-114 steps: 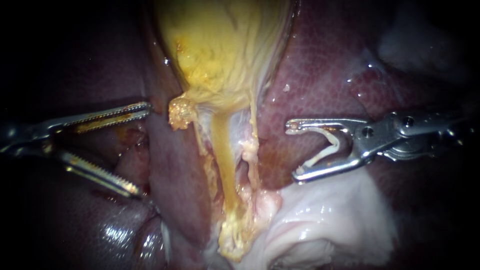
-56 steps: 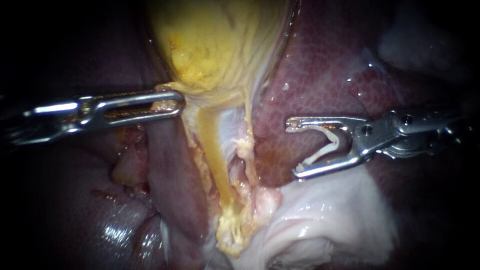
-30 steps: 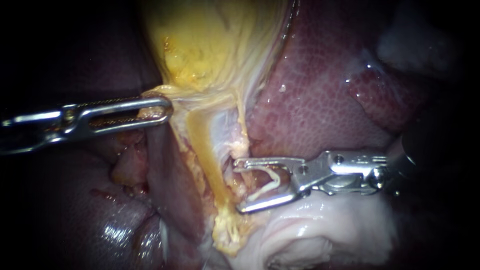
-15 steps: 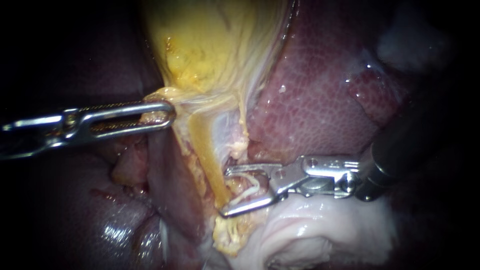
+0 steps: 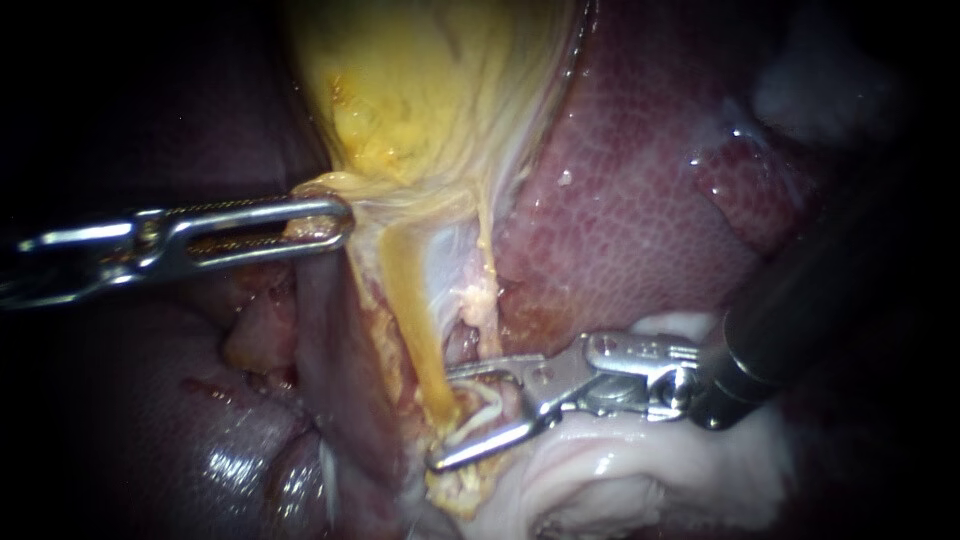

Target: Clipping first clip left tube

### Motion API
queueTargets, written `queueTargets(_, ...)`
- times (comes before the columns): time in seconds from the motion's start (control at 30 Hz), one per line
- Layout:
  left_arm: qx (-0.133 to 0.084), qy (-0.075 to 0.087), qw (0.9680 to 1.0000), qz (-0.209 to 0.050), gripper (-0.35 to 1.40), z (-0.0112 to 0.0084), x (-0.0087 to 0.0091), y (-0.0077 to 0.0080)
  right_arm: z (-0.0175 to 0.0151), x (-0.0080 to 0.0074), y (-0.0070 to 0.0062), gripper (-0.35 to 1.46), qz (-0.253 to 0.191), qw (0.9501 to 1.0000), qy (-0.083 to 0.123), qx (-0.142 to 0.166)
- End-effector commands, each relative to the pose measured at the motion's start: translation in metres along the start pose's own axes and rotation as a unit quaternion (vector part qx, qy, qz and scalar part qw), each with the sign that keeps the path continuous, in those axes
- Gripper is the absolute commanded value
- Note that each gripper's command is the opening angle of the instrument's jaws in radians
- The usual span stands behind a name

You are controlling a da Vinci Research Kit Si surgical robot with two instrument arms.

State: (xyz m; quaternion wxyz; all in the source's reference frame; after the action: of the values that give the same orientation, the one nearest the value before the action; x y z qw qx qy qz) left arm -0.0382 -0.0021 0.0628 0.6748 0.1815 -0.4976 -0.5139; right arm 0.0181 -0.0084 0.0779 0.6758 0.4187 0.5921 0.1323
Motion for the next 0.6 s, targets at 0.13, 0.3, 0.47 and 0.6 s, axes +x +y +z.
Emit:
queueTargets(0.13, 0.000, 0.001, 1.0000, 0.009, -0.35, 0.0006, 0.0000, 0.0009, 0.0008, -0.0005, -0.0002, 0.58, 0.004, 0.9999, -0.001, 0.011)
queueTargets(0.3, 0.000, 0.007, 0.9998, 0.016, -0.35, 0.0015, 0.0002, 0.0024, 0.0017, -0.0008, -0.0004, 0.58, 0.009, 0.9998, -0.001, 0.019)
queueTargets(0.47, 0.003, 0.012, 0.9998, 0.017, -0.35, 0.0027, 0.0007, 0.0016, 0.0028, -0.0014, 0.0003, 0.56, 0.006, 0.9998, 0.000, 0.017)
queueTargets(0.6, 0.005, 0.013, 0.9998, 0.017, -0.35, 0.0029, 0.0008, 0.0009, 0.0030, -0.0017, 0.0007, 0.55, 0.006, 0.9998, -0.001, 0.017)
